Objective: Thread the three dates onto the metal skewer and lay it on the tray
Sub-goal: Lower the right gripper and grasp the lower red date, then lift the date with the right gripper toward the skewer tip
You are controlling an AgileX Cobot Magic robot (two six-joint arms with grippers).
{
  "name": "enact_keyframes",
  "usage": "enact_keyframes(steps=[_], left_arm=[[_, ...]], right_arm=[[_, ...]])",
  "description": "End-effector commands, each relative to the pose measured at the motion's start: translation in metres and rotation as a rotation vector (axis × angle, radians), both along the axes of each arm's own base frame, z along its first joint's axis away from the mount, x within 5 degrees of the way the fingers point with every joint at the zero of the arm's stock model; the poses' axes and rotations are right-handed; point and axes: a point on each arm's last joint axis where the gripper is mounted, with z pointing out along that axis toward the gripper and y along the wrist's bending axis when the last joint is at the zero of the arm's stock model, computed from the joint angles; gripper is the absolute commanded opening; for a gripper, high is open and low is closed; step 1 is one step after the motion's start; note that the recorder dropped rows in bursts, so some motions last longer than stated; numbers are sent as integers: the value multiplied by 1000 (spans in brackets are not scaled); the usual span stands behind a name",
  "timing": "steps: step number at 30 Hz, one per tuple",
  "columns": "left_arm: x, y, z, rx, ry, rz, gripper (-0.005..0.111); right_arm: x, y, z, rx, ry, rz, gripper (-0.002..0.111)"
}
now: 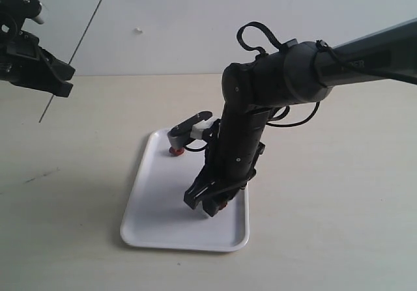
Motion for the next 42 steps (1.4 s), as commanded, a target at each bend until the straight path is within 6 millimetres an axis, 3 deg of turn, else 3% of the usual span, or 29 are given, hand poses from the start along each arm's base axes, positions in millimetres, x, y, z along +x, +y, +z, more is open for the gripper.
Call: enact_keyframes(steps=[1,8,16,25,32,42], left_arm=[[-1,0,1,-12,2,-1,0],[-1,0,1,-12,2,-1,0],[-1,0,1,-13,4,-3,0],[-3,-2,1,-22,13,-19,0],[-9,-7,-2,-20,55,-113,0],[-28,-14,-11,1,231,-287,0]], right_arm=[[-3,0,1,-4,27,-26,44],[-4,0,1,-5,32,-45,25],[1,4,10,66,-12,-98,25],[14,10,42,243,-167,-223,25],[36,-29,56,362,-166,-365,25],[64,-85,82,804,-128,-542,25]])
